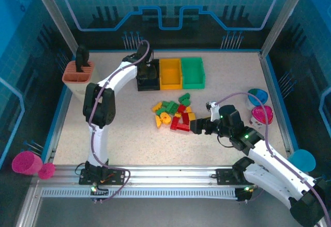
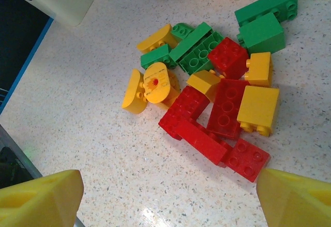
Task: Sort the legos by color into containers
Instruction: Place the lego in the container, then pick up the lego from the center of the table.
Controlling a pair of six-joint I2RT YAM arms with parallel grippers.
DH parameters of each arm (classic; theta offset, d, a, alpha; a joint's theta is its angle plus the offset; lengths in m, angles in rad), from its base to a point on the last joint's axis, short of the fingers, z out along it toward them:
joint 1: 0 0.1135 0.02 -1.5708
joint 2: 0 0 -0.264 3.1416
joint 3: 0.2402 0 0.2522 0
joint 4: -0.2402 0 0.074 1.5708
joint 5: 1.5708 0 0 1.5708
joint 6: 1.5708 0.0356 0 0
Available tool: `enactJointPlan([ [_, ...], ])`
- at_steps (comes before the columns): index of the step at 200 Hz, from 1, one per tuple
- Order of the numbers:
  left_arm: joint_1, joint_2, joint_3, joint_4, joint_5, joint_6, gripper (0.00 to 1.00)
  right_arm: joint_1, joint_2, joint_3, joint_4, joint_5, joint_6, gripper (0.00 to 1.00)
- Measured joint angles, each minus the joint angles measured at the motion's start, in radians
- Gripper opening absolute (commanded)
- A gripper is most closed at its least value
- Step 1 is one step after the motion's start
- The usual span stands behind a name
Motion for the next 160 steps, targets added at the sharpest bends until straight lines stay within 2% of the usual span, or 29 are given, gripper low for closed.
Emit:
enactJointPlan([
  [14, 0.000, 0.013, 0.014, -0.014, 0.000, 0.000, 0.40, 0.000, 0.000, 0.000, 0.001, -0.001, 0.000, 0.88],
  [26, 0.000, 0.016, 0.018, -0.023, 0.000, -0.002, 0.59, 0.000, 0.000, 0.000, 0.000, 0.000, 0.000, 0.88],
  [43, 0.000, 0.016, 0.018, -0.037, 0.000, -0.003, 0.67, 0.000, 0.004, 0.000, 0.000, 0.000, -0.001, 0.91],
  [49, 0.000, 0.015, 0.018, -0.038, 0.000, -0.004, 0.74, 0.000, 0.010, 0.001, 0.000, -0.001, -0.002, 0.94],
  [55, 0.000, 0.013, 0.016, -0.037, 0.000, -0.003, 0.78, 0.002, 0.019, 0.003, -0.001, -0.001, -0.008, 0.96],
  [79, 0.000, -0.037, -0.028, -0.034, 0.006, -0.025, 0.78, 0.030, 0.078, 0.051, -0.053, 0.016, -0.059, 0.97],
  [100, 0.000, -0.156, -0.103, -0.026, 0.031, -0.031, 0.78, 0.054, 0.144, 0.139, -0.126, 0.050, -0.124, 0.96],
  [114, -0.005, -0.281, -0.173, -0.004, 0.047, -0.039, 0.77, 0.065, 0.194, 0.209, -0.176, 0.073, -0.169, 0.93],
  [141, -0.030, -0.567, -0.335, 0.061, 0.069, -0.051, 0.76, 0.098, 0.313, 0.344, -0.264, 0.117, -0.231, 0.79],
  [160, -0.064, -0.759, -0.466, 0.111, 0.074, -0.051, 0.76, 0.146, 0.409, 0.420, -0.309, 0.163, -0.243, 0.77],
])
